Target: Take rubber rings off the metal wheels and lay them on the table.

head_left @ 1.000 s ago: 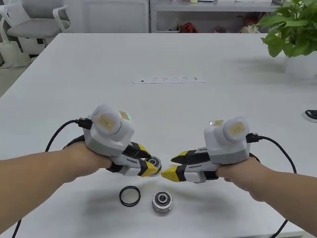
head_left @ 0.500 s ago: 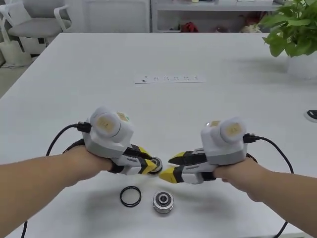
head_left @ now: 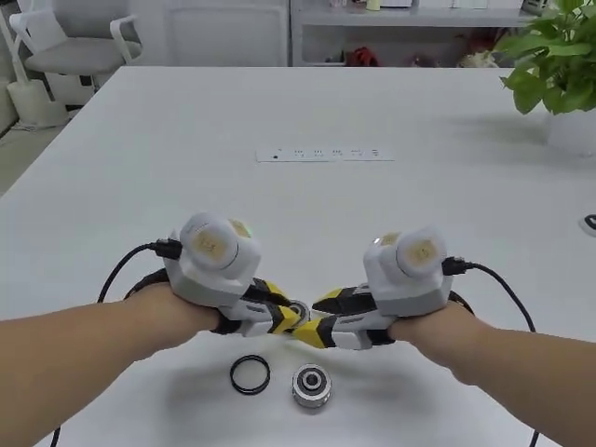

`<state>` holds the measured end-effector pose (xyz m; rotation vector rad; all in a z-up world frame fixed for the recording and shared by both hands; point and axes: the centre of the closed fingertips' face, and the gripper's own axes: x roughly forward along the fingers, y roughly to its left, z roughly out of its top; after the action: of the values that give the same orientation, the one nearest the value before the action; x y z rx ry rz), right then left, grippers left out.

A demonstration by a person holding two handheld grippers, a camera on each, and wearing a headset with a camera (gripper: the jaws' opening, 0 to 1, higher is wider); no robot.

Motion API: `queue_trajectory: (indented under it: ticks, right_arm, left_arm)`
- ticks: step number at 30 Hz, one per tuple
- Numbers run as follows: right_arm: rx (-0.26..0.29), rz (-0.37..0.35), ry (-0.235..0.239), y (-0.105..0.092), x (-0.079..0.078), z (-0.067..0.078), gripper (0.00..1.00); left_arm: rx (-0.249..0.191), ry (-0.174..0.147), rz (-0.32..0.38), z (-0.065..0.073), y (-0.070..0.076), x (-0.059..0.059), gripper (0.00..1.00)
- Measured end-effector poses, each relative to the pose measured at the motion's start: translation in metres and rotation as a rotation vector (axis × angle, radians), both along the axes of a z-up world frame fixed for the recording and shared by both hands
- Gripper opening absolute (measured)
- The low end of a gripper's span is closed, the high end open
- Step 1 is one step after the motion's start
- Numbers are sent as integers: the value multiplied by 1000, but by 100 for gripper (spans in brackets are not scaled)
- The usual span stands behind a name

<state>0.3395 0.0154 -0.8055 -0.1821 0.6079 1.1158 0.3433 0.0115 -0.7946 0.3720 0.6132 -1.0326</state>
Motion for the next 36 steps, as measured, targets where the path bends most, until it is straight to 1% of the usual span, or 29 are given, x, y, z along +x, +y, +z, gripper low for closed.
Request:
queue_trajectory:
  ticks: [4, 8, 11, 14, 15, 17, 22, 27, 29, 33, 34, 35, 36]
  right_arm:
    - [-9, -4, -7, 2, 1, -2, 26]
    - [-17, 6, -8, 3, -2, -3, 24]
    - [-9, -3, 0, 1, -2, -3, 22]
    - [-12, -6, 6, -3, -3, -4, 19]
    - [-6, -13, 21, -3, -3, -4, 17]
    - [-5, -14, 25, -4, -3, -4, 15]
    - [1, -24, 42, -6, -4, -4, 11]
    - [27, -49, 87, -9, -5, -4, 4]
    - [26, -50, 92, -8, -5, -4, 3]
    - [36, -77, 129, -11, -4, -3, 0]
    - [47, -97, 141, -12, -3, -2, 0]
    - [61, -109, 171, -12, -5, -2, 0]
    - [67, -111, 173, -12, -3, -1, 0]
  left_arm:
    - [3, 0, 3, 0, 0, 0, 13]
    - [6, -1, 1, 0, 1, 0, 13]
    - [7, -4, 1, 0, 1, -1, 13]
    - [9, -6, 1, 0, 1, -1, 13]
    - [9, -6, 1, 0, 1, 0, 13]
    - [14, -11, -3, 0, 2, 0, 13]
    - [13, -8, 2, 0, 2, 0, 13]
    - [15, -8, 9, 0, 2, 0, 13]
    - [15, -9, 10, 0, 2, 0, 13]
    - [23, -14, 7, 0, 2, 1, 13]
    - [26, -16, 6, 0, 3, 1, 13]
    - [27, -17, 5, 0, 3, 1, 13]
    - [27, -17, 6, 0, 3, 0, 13]
